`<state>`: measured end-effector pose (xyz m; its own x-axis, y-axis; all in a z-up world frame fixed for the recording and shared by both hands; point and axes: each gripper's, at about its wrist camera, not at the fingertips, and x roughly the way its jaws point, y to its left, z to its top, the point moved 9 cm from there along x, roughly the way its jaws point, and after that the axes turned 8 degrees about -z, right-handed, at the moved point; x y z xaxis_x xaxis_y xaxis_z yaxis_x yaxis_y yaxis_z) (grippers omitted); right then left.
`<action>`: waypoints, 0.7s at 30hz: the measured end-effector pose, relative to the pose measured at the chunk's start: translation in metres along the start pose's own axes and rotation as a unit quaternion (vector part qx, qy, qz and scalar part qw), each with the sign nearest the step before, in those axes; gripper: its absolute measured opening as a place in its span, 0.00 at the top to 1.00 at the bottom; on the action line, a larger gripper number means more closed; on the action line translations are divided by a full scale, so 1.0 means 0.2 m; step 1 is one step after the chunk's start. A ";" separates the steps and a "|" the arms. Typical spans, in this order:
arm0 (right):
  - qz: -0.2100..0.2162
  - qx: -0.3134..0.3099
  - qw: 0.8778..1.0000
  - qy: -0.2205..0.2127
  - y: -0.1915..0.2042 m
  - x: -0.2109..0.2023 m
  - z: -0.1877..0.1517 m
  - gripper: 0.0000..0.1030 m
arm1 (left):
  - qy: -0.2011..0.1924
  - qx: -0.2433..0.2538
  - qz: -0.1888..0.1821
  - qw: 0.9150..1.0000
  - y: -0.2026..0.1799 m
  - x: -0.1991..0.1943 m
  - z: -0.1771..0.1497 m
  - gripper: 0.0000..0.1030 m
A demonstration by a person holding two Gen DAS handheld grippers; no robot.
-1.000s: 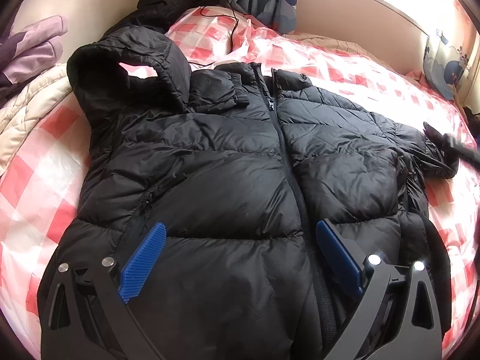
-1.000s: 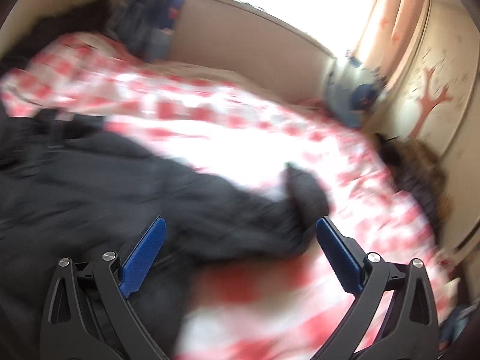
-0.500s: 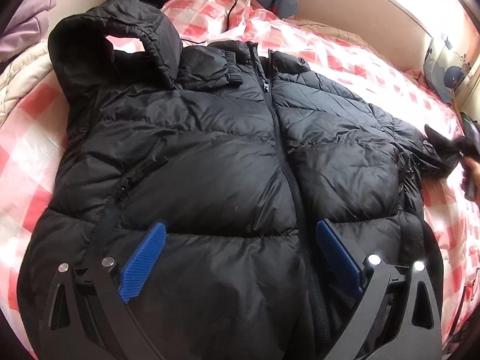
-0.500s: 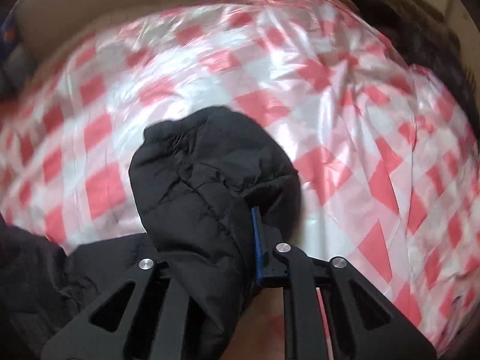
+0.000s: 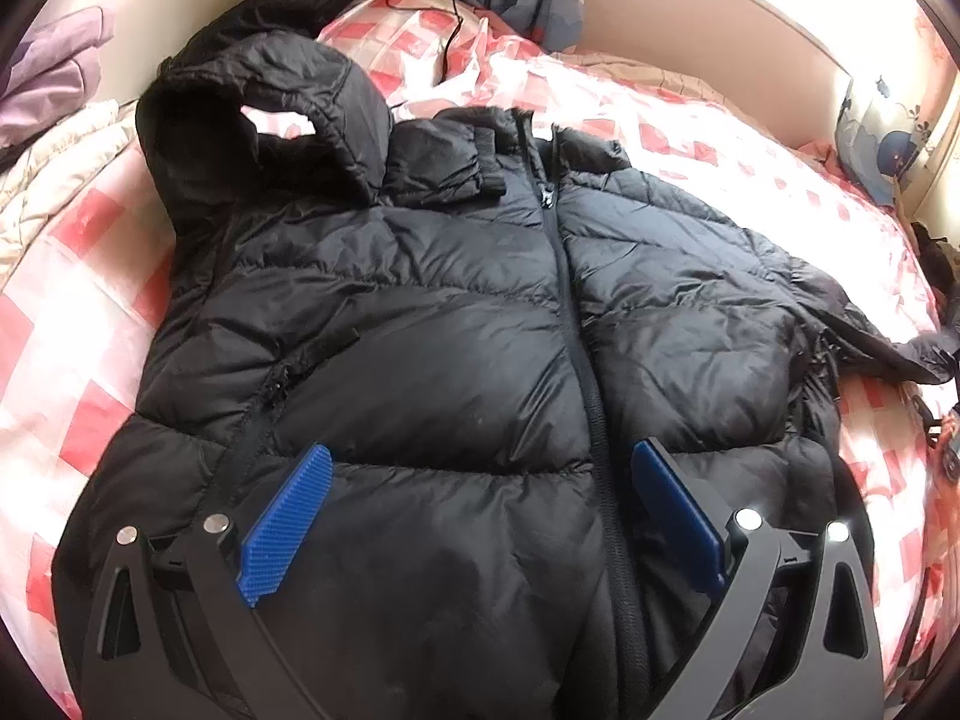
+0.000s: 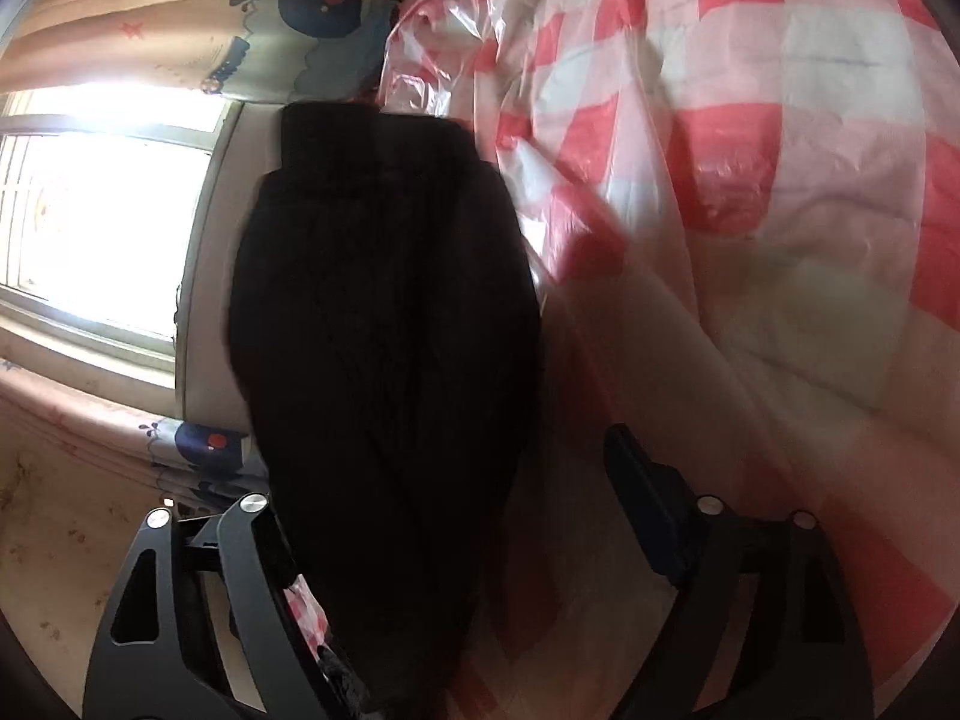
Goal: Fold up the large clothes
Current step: 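Lift the held sleeve with the right tool and carry it across the jacket body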
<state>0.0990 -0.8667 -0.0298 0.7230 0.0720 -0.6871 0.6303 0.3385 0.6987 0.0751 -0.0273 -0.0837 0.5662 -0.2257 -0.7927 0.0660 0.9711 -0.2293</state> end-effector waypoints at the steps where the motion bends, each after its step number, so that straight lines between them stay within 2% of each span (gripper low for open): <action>1: 0.003 0.007 1.000 -0.004 0.01 0.01 0.02 0.19 | -0.003 0.003 0.002 1.000 0.00 -0.01 0.00 0.07; 3: 0.011 0.002 1.000 -0.003 0.03 0.04 0.07 0.22 | -0.003 0.007 0.009 1.000 0.00 -0.02 0.00 0.07; 5: -0.014 -0.040 0.999 0.008 0.07 0.09 0.09 0.58 | 0.001 0.005 0.002 1.000 0.00 -0.03 0.00 0.07; 6: -0.010 -0.054 0.998 0.008 0.11 0.10 0.12 0.92 | 0.004 0.004 -0.009 1.000 -0.01 -0.04 0.00 0.07; 8: 0.030 -0.093 0.995 -0.021 0.28 0.01 0.14 0.95 | -0.007 0.010 -0.014 1.000 -0.03 -0.08 0.01 0.07; 9: 0.059 -0.130 0.989 -0.039 0.42 -0.06 0.16 0.95 | -0.019 0.018 -0.004 1.000 -0.03 -0.10 0.02 0.07; 11: 0.116 -0.171 0.976 -0.073 0.64 -0.22 0.19 0.96 | -0.032 0.028 0.016 0.999 -0.02 -0.13 0.02 0.07; 12: 0.124 -0.184 0.971 -0.094 0.71 -0.27 0.22 0.95 | -0.031 0.032 0.020 0.999 -0.02 -0.13 0.02 0.07; 13: 0.099 -0.193 0.970 -0.112 0.70 -0.30 0.24 0.94 | -0.027 0.033 0.020 0.999 -0.02 -0.12 0.01 0.07; 14: 0.050 -0.188 0.974 -0.114 0.64 -0.24 0.29 0.89 | -0.021 0.032 0.020 0.999 -0.01 -0.11 0.01 0.07; 15: 0.004 -0.167 0.982 -0.086 0.53 -0.17 0.31 0.59 | -0.015 0.028 0.018 0.999 0.00 -0.09 0.00 0.07; 16: -0.043 -0.136 0.988 -0.055 0.41 -0.10 0.33 0.26 | -0.010 0.026 0.016 0.999 0.00 -0.09 0.00 0.07; 17: -0.098 -0.069 0.992 -0.027 0.21 -0.07 0.33 0.26 | -0.007 0.024 0.013 1.000 0.01 -0.09 0.00 0.07; 19: -0.064 0.013 0.997 -0.043 0.04 -0.15 0.30 0.26 | -0.008 0.019 0.012 1.000 0.03 -0.10 0.00 0.07; 20: -0.057 0.012 0.998 -0.034 0.01 -0.19 0.23 0.26 | -0.013 0.015 0.012 1.000 0.05 -0.13 0.01 0.07; 21: -0.037 -0.031 0.999 -0.013 0.04 -0.24 0.10 0.26 | -0.017 0.012 0.011 1.000 0.06 -0.15 0.01 0.07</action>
<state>0.0751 -0.8858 0.0126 0.6832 0.0198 -0.7299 0.6636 0.4004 0.6319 0.0608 -0.0094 -0.0616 0.5960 -0.2022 -0.7771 0.0723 0.9774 -0.1988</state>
